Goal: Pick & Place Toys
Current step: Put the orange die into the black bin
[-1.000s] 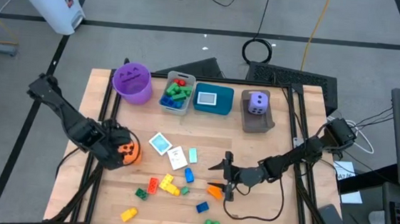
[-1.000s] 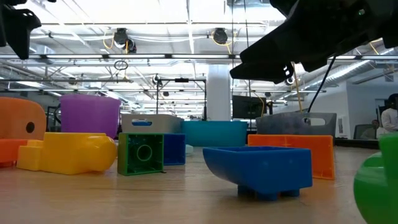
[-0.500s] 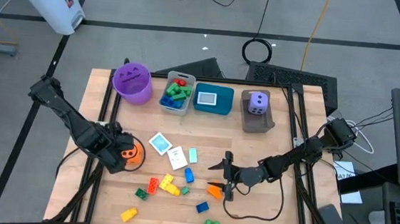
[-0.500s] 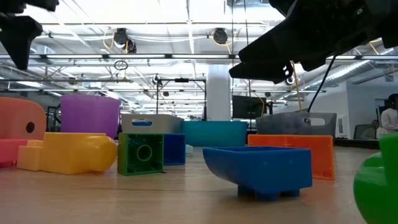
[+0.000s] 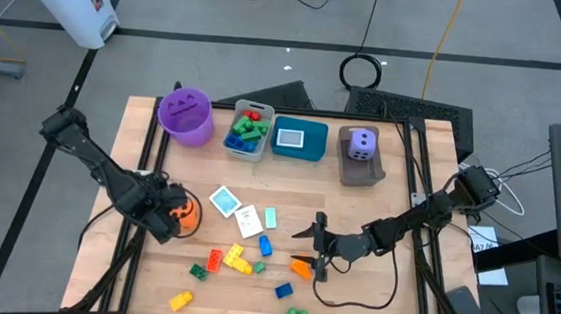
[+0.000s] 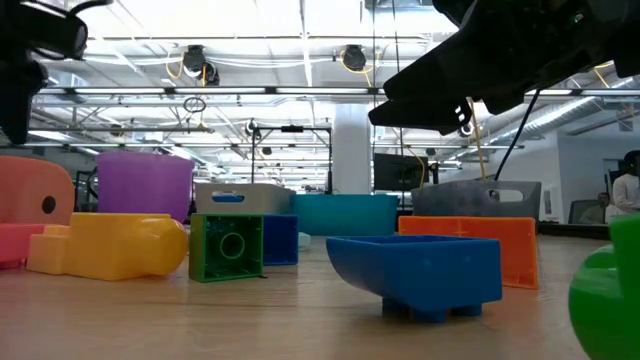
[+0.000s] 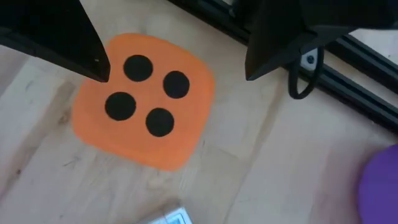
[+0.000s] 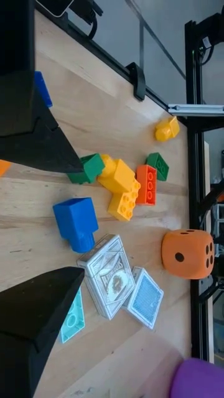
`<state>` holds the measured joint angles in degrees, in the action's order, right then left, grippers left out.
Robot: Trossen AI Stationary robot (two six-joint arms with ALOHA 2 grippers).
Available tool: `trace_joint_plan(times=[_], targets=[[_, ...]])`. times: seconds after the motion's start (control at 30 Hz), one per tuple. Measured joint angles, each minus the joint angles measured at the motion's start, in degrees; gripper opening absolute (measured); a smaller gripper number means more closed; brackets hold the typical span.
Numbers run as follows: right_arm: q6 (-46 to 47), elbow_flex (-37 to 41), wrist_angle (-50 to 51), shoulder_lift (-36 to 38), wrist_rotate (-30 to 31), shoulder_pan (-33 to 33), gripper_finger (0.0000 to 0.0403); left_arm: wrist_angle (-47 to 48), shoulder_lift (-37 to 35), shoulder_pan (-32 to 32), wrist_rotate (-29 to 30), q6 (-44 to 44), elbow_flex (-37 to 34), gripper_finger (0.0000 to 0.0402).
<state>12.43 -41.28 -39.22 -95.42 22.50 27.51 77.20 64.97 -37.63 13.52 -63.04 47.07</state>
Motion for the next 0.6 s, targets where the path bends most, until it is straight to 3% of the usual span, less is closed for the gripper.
trace_joint_plan(times=[0.17, 0.37, 0.6], targets=[[0.0, 0.0, 0.0, 0.0, 0.0, 0.0, 0.0251, -6.3, 0.0, 0.0, -1.7, 4.0, -1.0, 0.0376], [0.0, 0.0, 0.3, 0.0, 0.0, 0.0, 0.0251, -8.3, 0.2, 0.0, -2.9, 2.0, -1.0, 0.0355], [0.0, 0.0, 0.6, 0.0, 0.0, 0.0, 0.0251, -8.5, 6.3, -1.2, -3.5, 4.7, -1.0, 0.033]])
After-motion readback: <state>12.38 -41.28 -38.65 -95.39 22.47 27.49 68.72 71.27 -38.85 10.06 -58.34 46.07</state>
